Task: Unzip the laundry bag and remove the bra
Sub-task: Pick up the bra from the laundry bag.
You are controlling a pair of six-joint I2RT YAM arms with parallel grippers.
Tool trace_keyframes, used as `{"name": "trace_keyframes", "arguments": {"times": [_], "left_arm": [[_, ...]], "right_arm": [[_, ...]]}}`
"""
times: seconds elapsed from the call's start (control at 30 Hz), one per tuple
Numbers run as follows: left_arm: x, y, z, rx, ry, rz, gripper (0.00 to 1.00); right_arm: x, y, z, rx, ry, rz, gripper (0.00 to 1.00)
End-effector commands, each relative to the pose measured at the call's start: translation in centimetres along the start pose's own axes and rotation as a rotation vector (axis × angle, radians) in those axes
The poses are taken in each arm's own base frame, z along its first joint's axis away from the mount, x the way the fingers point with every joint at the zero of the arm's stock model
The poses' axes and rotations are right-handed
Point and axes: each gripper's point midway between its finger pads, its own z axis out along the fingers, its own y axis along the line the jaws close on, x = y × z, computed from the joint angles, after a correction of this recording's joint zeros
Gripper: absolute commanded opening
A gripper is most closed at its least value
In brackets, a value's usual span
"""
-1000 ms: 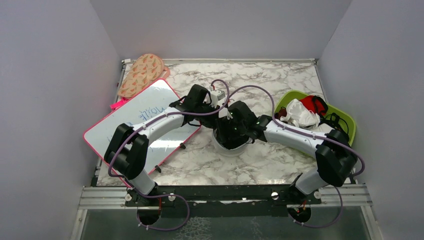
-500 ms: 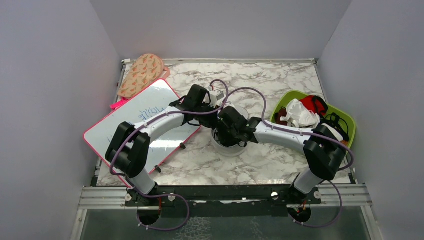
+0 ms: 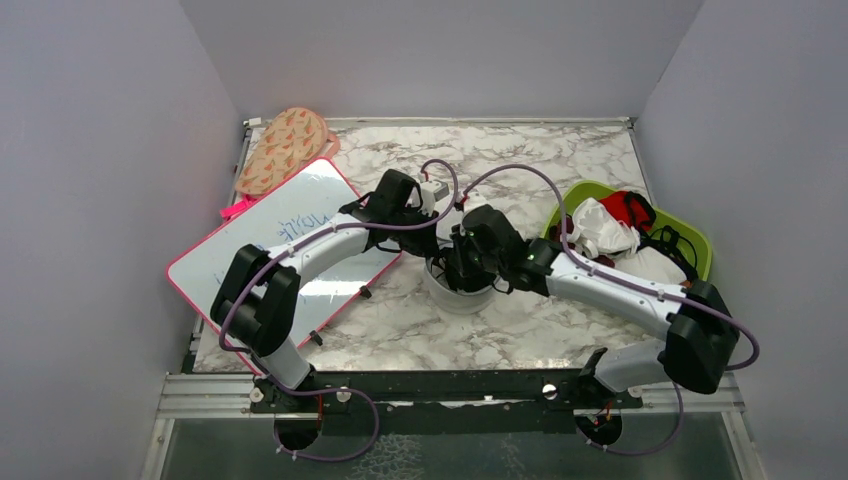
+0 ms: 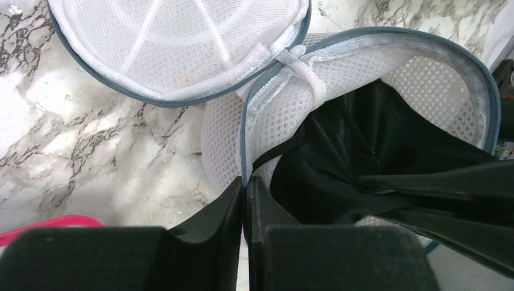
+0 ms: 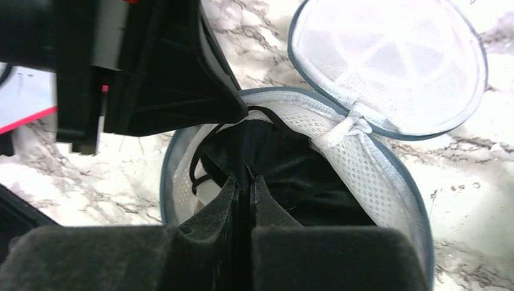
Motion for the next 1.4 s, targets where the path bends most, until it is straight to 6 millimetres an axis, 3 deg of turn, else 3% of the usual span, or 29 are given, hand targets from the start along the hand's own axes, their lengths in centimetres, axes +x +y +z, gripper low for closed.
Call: {"name": "trace_keyframes", "arguments": {"times": [0.0, 0.33, 0.77, 0.93, 1.37], "left_arm": [[-2.6, -0.9, -1.4, -0.006, -0.085, 0.06, 0.0], [-2.6, -0.8, -1.4, -0.009, -0.087, 0.065, 0.0], [-2.5, -0.9, -1.4, -0.006, -0.083, 0.067, 0.0], [-2.6, -0.9, -1.4, -0.011, -0.087, 0.068, 0.0], [-2.5, -0.8, -1.4, -0.016, -0.085, 0.064, 0.0]], "right_arm": [[-2.8, 1.2, -2.2, -0.075, -0.115, -0.031, 0.01], [-8.4, 1.9, -8.1, -0.127, -0.298, -0.015, 0.01], [-16.6, 2.4, -18.4, -0.18, -0.558, -0.003, 0.01], [-19.0, 0.8, -23.1, -0.123, -0.668, -0.025, 0.01], [-22.6, -7.0, -34.7, 0.237, -0.933, -0.073, 0.01]]}}
